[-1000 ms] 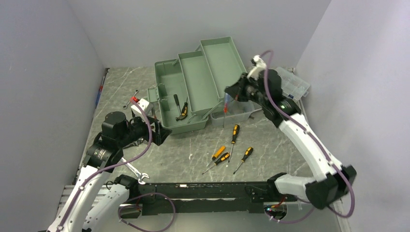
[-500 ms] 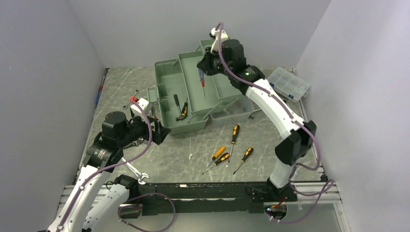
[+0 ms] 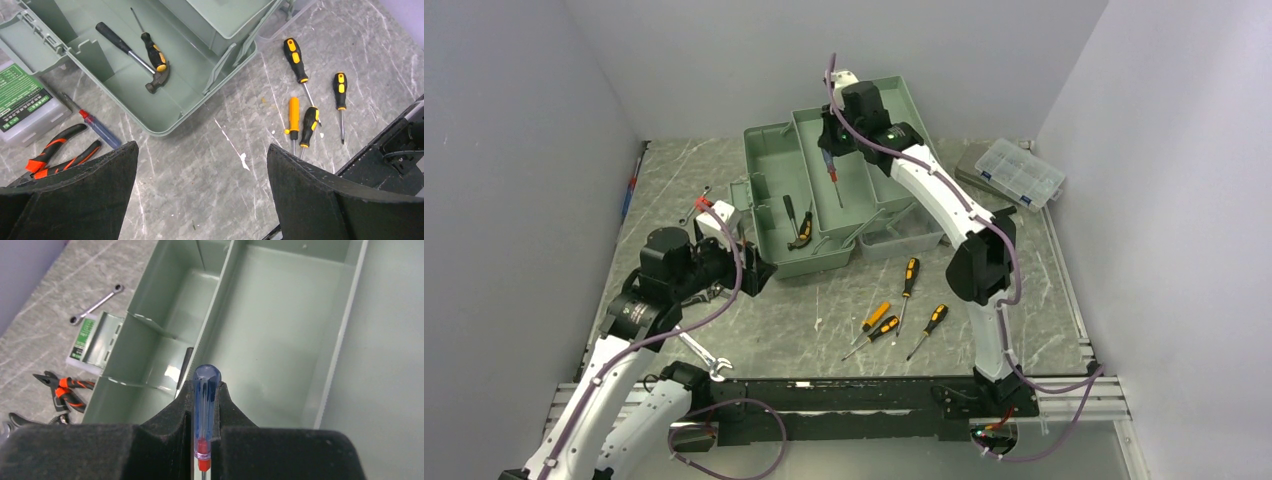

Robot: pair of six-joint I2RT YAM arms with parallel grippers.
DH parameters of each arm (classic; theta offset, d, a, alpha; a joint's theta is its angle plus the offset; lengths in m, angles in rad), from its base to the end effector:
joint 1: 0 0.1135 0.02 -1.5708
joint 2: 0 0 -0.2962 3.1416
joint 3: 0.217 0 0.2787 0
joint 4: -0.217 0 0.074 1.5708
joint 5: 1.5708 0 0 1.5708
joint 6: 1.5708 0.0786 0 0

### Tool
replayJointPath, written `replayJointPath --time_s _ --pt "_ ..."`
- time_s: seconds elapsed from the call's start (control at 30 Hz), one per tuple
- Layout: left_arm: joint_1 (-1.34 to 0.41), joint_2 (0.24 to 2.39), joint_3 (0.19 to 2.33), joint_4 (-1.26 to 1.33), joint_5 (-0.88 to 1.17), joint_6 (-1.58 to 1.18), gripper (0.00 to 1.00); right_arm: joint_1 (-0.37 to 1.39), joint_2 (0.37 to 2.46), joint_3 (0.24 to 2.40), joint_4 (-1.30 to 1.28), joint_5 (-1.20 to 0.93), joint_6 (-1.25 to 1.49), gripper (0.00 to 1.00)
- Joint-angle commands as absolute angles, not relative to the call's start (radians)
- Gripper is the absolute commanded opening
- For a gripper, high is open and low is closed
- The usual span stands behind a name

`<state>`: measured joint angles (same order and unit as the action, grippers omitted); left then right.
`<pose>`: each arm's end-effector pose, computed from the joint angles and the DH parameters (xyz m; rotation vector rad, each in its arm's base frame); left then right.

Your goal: Pack the tool kit

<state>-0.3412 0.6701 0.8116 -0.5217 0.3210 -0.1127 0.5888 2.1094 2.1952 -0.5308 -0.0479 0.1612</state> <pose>0.1677 -0.0859 0.3401 0.4388 1.9310 -0.6105 0.4766 0.3228 0.3852 -0.4663 2.0012 0.5206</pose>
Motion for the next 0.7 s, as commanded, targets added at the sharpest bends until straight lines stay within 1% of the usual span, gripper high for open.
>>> replayJointPath --time_s 0.0,0.07,0.13,0.17,0.23,0.27,0.3,0.37,0.47,0.57,0.67 --pt "-0.342 0.678 0.819 -0.513 0.268 -0.108 0.99 0.592 2.146 2.271 -0.588 -0.026 0.183 0.03" --pt "-0.342 0.685 0.821 -0.518 0.248 -0.112 0.99 0.592 2.162 2.274 -0.599 -0.027 0.196 0.13" --pt "-0.342 0.695 0.823 -0.523 0.233 -0.117 0.99 0.592 2.171 2.284 -0.605 -0.032 0.206 0.30" --pt "-0.342 0.699 0.824 -0.525 0.226 -0.119 0.99 0.592 2.173 2.289 -0.606 -0.034 0.210 0.36" --pt "-0.342 0.706 0.826 -0.530 0.209 -0.123 0.99 0.591 2.170 2.298 -0.605 -0.038 0.214 0.44" --pt "-0.342 0.710 0.826 -0.533 0.201 -0.125 0.99 0.592 2.166 2.301 -0.602 -0.039 0.214 0.50" --pt "-0.342 0.713 0.827 -0.534 0.191 -0.127 0.99 0.592 2.159 2.305 -0.600 -0.040 0.214 0.53" --pt "-0.342 0.720 0.829 -0.541 0.156 -0.132 0.99 0.592 2.139 2.316 -0.599 -0.041 0.210 0.54" --pt "-0.341 0.738 0.839 -0.564 0.032 -0.165 0.99 0.592 2.093 2.311 -0.598 -0.045 0.206 0.57" --pt "-0.331 0.764 0.848 -0.598 -0.105 -0.214 0.99 0.592 2.017 2.253 -0.583 -0.051 0.203 0.69" --pt "-0.290 0.811 0.875 -0.630 -0.179 -0.238 0.99 0.591 1.922 2.150 -0.551 -0.059 0.208 0.79"
